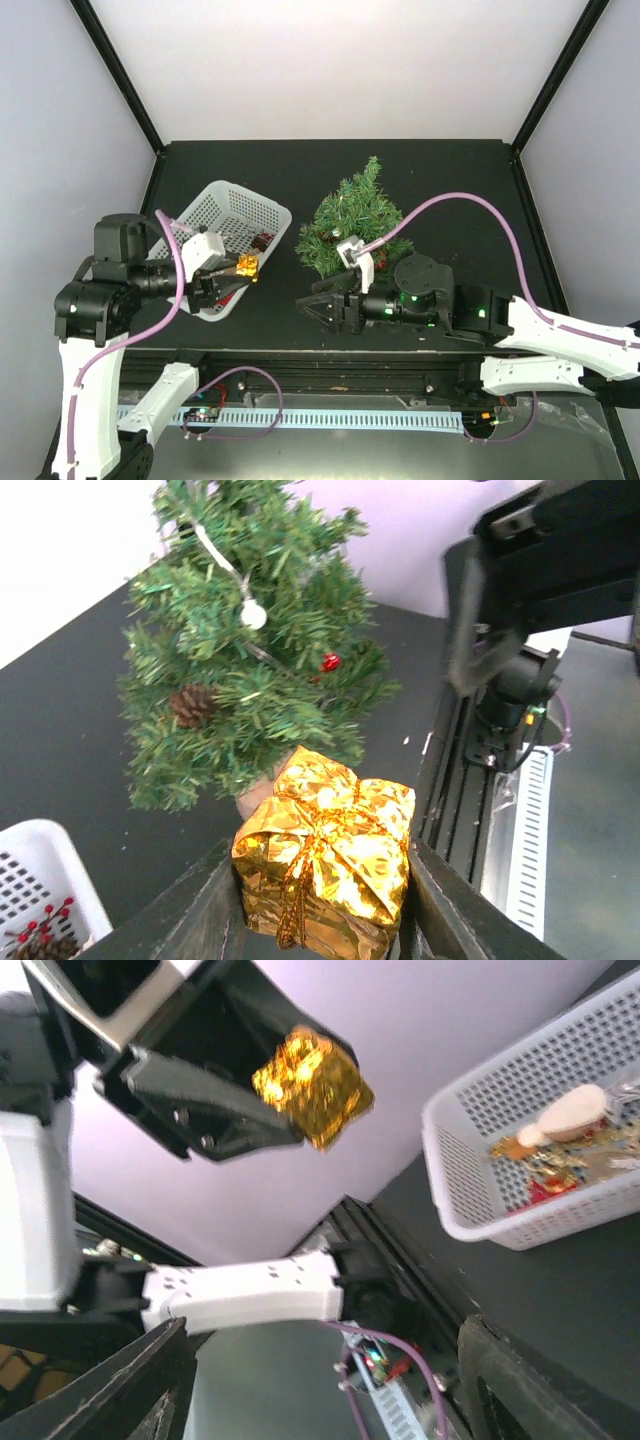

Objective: Decorate the small christmas tree

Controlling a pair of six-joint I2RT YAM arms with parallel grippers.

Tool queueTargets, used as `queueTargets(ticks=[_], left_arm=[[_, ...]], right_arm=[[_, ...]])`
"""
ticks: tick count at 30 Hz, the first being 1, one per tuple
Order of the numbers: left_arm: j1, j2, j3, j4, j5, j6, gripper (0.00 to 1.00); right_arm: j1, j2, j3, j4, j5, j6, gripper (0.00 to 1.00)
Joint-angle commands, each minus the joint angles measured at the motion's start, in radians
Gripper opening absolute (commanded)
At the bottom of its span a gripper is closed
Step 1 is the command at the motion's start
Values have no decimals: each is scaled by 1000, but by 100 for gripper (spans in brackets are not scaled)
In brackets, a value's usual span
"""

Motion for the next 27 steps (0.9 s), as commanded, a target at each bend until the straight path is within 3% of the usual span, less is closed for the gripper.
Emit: queueTargets(ticks=[1, 4, 11, 27], left_arm=[[-4, -46, 38, -49, 99, 22, 42], [1, -62, 51, -58, 117, 22, 42], [33, -110, 46, -51, 189, 36, 42], [81, -156, 5, -26, 230, 28, 42]], right_arm=[[5, 33, -8, 262, -41, 177, 78], [5, 63, -28, 354, -49, 252, 85], [-28, 172, -101, 636, -154, 515, 83], [-29, 243, -59, 690, -182, 555, 79]])
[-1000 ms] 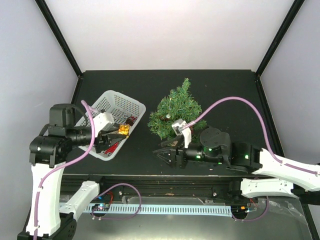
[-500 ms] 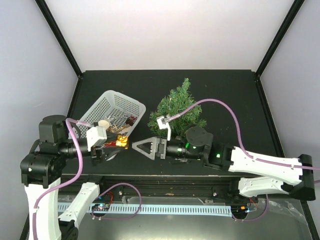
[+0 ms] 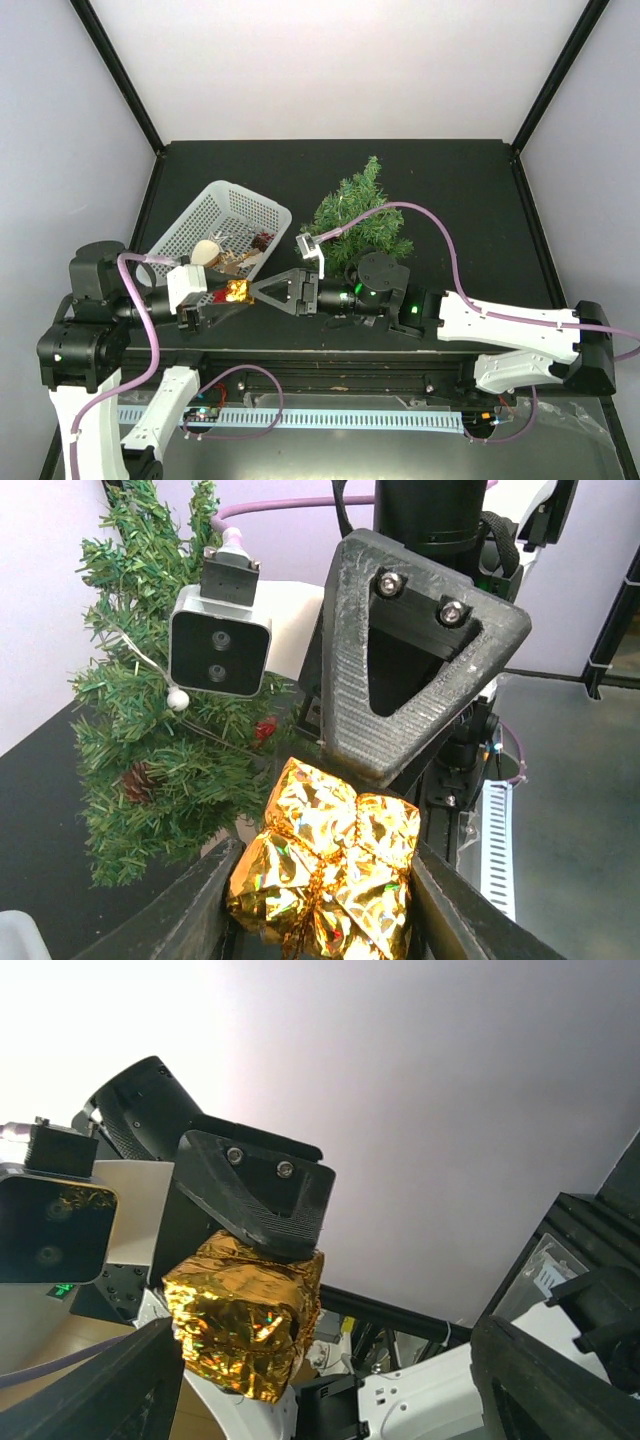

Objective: Decorate the small christmas tree

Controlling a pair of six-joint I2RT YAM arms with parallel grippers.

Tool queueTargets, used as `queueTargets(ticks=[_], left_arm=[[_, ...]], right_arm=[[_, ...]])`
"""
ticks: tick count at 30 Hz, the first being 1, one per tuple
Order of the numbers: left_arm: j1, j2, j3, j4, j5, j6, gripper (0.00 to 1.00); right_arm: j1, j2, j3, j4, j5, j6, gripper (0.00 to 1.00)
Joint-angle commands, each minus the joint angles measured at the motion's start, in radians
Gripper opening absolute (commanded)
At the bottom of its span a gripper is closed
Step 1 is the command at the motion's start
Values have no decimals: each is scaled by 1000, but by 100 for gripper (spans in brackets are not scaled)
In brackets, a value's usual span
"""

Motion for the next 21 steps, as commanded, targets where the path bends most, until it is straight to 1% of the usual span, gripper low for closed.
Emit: queueTargets(ticks=[1, 7, 18, 21], left_arm=[[12, -16, -22, 19, 21, -7, 42], [16, -15, -53, 54, -7, -43, 40], [17, -13, -72, 67, -10, -51, 40], [17, -16, -80, 68, -10, -53, 40]], right_arm=[[-3, -19, 18, 34, -2, 1, 78], [-5, -7, 36, 34, -21, 0, 77], [-4, 67, 89, 44, -73, 3, 67], [-3, 83, 95, 54, -85, 8, 62]])
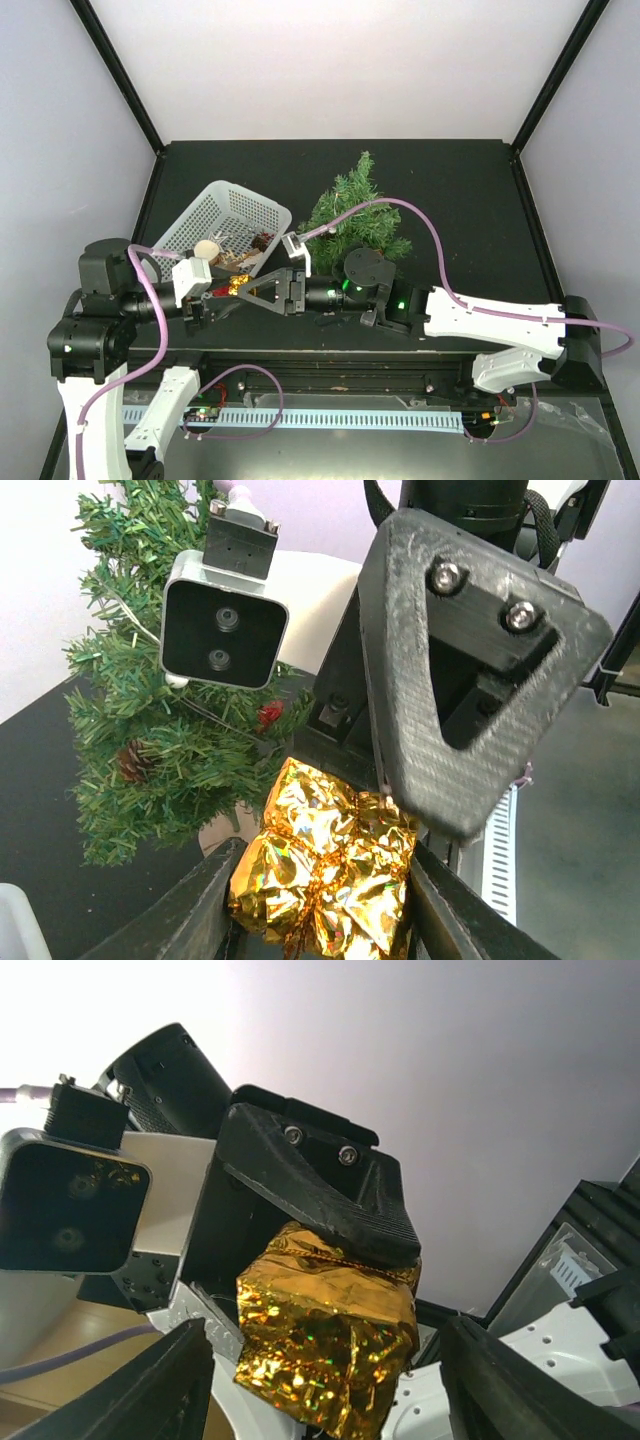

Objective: Decorate the small christmas tree

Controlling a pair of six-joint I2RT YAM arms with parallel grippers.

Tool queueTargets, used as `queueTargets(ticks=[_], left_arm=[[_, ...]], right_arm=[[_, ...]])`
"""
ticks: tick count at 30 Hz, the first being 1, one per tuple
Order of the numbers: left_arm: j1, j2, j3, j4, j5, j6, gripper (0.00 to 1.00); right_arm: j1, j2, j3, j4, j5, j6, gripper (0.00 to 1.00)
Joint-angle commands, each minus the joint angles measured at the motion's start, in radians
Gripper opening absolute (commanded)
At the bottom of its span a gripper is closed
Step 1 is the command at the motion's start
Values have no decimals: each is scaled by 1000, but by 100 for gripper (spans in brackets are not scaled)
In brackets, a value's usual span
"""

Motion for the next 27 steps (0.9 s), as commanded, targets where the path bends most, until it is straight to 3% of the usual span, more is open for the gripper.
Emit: queueTargets(ticks=[1, 9, 19, 23, 27], left_arm=[[7, -6, -13, 26, 6, -11, 40], [9, -14, -26, 32, 6, -14, 40], [14, -20, -14, 19, 15, -11, 45], [14, -22, 1, 2, -2, 5, 61], [14, -14, 32, -28, -37, 31, 76]], right_arm=[[-1, 23, 35, 39, -35, 2, 61], [-2, 26, 37, 38, -34, -7, 41], [-2, -10, 22, -2, 1, -41, 29], [10, -20, 44, -53, 18, -88, 28], [50, -16, 134, -219, 66, -190, 27]])
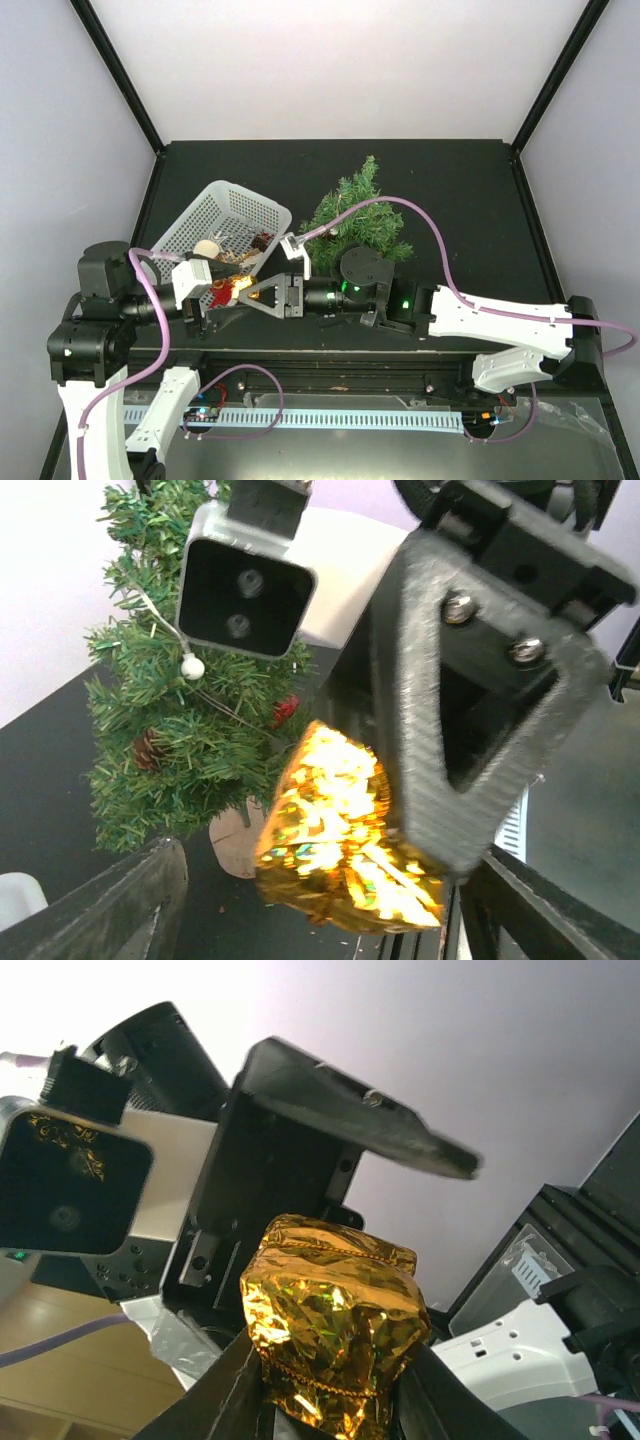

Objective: Decorate the small christmas tree

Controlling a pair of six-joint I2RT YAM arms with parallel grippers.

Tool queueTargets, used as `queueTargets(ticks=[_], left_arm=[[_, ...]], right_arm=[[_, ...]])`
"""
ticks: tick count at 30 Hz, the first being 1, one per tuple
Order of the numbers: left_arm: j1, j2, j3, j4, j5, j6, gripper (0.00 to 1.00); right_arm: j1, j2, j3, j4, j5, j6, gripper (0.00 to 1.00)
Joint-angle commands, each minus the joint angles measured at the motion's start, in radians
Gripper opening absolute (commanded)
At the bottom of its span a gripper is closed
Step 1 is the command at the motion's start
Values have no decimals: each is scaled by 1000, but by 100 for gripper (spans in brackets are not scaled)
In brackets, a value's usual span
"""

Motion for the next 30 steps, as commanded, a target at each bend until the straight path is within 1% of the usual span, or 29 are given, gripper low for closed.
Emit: queueTargets(ticks=[1, 7, 9, 11, 13, 15, 17, 23, 30], left_arm=[[6, -2, 49, -33, -31, 28, 78], [6, -17, 48, -18, -82, 12, 86], [6, -27, 44, -9, -102, 5, 87], [6, -33, 42, -7, -117, 4, 89], [6, -30, 42, -13, -125, 5, 89], [6, -26, 40, -23, -124, 9, 90], [6, -21, 36, -22, -126, 4, 91], [6, 0, 5, 18, -124, -43, 91], [9, 45, -9, 74, -156, -92, 91]], right_arm=[[42, -18, 110, -158, 62, -130, 27], [93, -8, 172, -273, 113, -213, 27], [127, -3, 229, -341, 159, -273, 27], [181, 19, 328, -480, 247, -353, 26], [236, 44, 434, -633, 372, -410, 25], [268, 35, 466, -722, 468, -428, 24], [274, -16, 443, -775, 544, -422, 24], [274, -245, 286, -899, 778, -372, 24], [269, -459, 196, -1182, 1073, -222, 24]])
